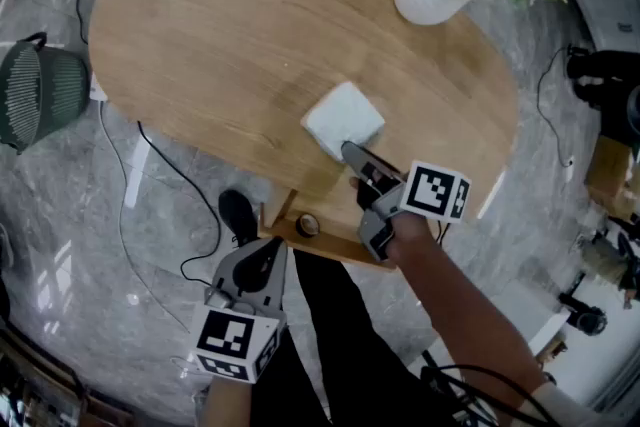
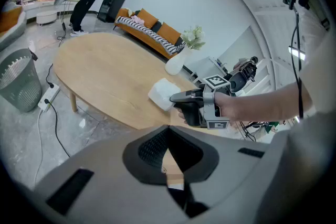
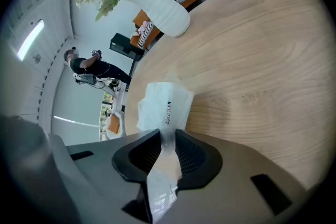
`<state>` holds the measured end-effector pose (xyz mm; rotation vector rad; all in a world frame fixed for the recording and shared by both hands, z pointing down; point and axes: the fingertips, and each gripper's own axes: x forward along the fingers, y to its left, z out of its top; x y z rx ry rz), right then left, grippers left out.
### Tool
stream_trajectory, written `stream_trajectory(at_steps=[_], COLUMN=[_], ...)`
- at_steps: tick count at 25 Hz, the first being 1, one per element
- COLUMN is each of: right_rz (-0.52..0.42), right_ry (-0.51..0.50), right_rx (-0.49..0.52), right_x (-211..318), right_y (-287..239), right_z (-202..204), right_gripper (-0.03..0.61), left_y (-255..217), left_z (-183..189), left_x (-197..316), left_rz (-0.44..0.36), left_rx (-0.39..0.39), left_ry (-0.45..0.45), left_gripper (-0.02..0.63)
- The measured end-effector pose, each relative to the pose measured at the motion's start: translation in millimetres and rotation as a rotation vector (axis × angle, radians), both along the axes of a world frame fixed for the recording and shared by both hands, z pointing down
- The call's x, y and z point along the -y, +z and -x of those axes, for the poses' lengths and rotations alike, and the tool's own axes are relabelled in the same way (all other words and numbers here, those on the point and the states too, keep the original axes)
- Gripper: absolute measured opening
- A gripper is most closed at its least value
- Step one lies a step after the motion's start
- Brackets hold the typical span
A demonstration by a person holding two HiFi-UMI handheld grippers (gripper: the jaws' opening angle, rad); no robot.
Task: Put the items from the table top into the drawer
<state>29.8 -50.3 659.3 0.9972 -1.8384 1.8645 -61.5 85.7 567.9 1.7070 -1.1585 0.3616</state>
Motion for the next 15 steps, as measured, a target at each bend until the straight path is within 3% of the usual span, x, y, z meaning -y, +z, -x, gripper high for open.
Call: stream_trajectory(at_steps=[5, 8, 15], right_rz=[0.017, 0.032, 0.027], right_ry=[-0.013, -0.035, -0.103], right_rx=[0.016, -0.028, 0.022], right_x=[-23.2, -40.5, -80.5], right_y=[-1.2, -1.3, -4.3], right_z=[-7.3, -16.7, -20.8], right_gripper=[0.103, 0.103, 0.103], left_y=[4.4, 3.6, 9.2], left_z=[-8.2, -10.4, -13.3], left_x=[-8.1, -11.7, -22.6], left_rz=[0.002, 0.003, 0.011], left_rx=[-0.005, -0.008, -0.002], left_ry=[0.025, 0.033, 0.051], left_gripper=[0.001, 0.000, 0.002])
